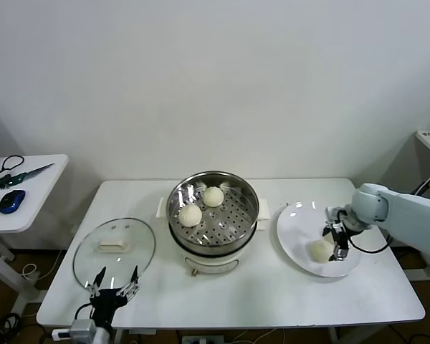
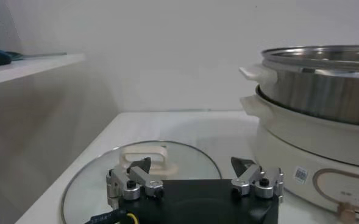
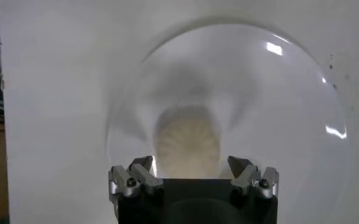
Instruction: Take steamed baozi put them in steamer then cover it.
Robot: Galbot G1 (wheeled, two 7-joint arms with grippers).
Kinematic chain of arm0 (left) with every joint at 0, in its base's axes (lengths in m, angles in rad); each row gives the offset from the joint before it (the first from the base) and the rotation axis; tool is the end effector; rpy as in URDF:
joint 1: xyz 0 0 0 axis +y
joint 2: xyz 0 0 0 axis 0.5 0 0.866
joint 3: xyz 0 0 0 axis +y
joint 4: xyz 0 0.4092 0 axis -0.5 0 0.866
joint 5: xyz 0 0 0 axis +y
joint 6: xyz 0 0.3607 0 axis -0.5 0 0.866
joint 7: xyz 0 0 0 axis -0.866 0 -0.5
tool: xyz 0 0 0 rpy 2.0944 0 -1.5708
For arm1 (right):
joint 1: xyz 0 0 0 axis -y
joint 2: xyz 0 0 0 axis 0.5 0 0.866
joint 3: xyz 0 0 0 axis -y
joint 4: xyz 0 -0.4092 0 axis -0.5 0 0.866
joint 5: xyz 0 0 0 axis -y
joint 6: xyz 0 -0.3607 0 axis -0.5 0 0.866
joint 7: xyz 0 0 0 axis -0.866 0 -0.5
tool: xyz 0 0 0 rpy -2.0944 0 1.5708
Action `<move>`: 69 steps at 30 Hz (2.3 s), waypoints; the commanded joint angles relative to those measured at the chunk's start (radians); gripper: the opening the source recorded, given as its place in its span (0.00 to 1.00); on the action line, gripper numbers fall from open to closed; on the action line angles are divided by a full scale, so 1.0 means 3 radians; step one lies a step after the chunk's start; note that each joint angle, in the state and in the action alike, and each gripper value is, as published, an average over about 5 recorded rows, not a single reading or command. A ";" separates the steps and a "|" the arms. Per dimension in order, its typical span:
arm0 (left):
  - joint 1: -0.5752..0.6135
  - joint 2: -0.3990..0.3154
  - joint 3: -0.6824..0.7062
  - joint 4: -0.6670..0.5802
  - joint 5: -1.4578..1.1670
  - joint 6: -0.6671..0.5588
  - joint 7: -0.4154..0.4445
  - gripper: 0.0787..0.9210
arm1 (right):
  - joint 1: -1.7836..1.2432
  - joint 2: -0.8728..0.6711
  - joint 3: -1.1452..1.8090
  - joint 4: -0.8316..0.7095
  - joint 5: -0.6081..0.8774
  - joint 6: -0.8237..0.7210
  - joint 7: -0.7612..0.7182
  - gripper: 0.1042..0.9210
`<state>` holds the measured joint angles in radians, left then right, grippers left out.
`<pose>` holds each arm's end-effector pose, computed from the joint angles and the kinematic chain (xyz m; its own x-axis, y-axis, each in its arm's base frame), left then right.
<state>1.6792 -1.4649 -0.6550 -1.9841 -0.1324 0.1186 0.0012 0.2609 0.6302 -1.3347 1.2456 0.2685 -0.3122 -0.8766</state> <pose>0.1116 0.0710 -0.4019 -0.9449 -0.0772 0.3183 -0.0705 0.9970 0.0327 0.5290 -0.2305 -0.2426 -0.1222 -0.0500 0.9912 -0.9898 0.0804 -0.1180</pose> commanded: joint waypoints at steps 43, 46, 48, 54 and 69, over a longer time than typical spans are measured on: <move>0.0054 0.0002 -0.0061 -0.0098 0.0006 0.0012 -0.0004 0.88 | 0.2052 0.2022 -0.0730 0.1210 -0.0930 0.2384 -0.0295 0.69; 0.0069 0.0002 -0.0081 -0.0112 -0.0019 0.0009 -0.0006 0.88 | 0.1833 0.2061 -0.0748 0.1168 -0.1043 0.2340 -0.0218 0.69; 0.0077 0.0000 -0.0091 -0.0121 -0.0031 0.0009 -0.0008 0.88 | 0.1724 0.2075 -0.0755 0.1144 -0.1118 0.2309 -0.0187 0.69; 0.0091 -0.0001 -0.0108 -0.0124 -0.0044 0.0005 -0.0012 0.88 | 0.1463 0.2114 -0.0753 0.1019 -0.1305 0.2255 -0.0125 0.69; 0.0091 0.0000 -0.0090 -0.0127 -0.0043 -0.0005 -0.0019 0.88 | 0.1214 0.2197 -0.0708 0.0679 -0.1592 0.2213 -0.0063 0.69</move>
<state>1.7067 -1.4653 -0.6820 -2.0232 -0.1445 0.1168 -0.0043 0.6823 1.2677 -1.5548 1.4957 -0.1392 0.3447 -0.9120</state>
